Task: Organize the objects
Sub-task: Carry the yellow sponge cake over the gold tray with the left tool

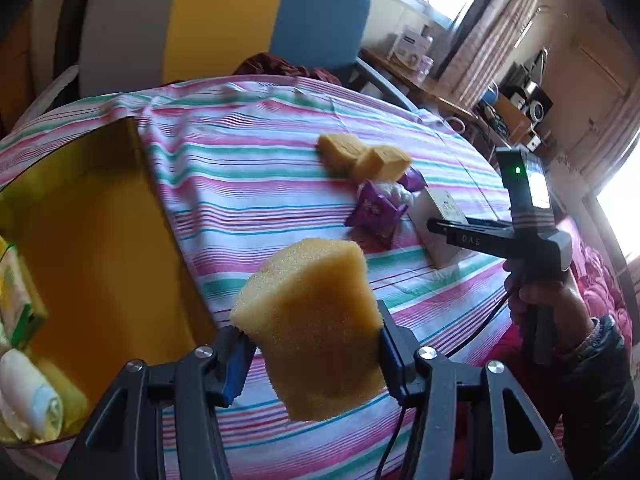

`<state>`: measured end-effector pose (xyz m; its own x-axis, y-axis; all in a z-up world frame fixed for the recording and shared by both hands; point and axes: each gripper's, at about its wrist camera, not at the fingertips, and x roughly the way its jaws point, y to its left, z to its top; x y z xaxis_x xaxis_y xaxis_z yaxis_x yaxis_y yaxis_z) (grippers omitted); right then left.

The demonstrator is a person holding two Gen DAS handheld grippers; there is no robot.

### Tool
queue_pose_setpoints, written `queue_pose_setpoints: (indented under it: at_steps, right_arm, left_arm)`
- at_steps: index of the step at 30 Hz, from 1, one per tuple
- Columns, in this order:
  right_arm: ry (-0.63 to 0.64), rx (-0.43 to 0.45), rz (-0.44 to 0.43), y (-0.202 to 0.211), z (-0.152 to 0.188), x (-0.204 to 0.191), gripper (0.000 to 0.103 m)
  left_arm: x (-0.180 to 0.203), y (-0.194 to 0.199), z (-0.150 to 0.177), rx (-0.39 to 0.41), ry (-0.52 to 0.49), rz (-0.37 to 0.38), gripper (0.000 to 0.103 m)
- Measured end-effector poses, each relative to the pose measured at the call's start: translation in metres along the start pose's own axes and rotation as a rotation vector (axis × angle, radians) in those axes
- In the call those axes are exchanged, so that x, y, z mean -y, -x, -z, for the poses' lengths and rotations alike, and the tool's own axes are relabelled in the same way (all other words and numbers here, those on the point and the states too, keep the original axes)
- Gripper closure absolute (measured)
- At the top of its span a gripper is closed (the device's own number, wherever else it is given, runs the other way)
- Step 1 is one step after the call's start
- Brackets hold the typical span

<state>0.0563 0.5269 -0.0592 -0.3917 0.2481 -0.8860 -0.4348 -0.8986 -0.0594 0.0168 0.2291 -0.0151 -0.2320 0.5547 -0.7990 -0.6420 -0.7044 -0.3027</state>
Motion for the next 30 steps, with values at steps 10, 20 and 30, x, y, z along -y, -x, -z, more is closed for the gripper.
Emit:
queue_pose_setpoints:
  at_steps: [10, 20, 30]
  right_arm:
    - [-0.002, -0.004, 0.003, 0.0, 0.0, 0.0, 0.051]
    - [0.022, 0.002, 0.016, 0.0, 0.0, -0.002, 0.051]
    - [0.038, 0.003, 0.022, -0.001, 0.0, -0.002, 0.051]
  left_arm:
    - [-0.102, 0.067, -0.008, 0.114, 0.158, -0.141, 0.048]
    - [-0.222, 0.06, -0.037, 0.109, 0.468, -0.191, 0.048]
    - [-0.26, 0.01, -0.064, 0.045, 0.424, -0.331, 0.048]
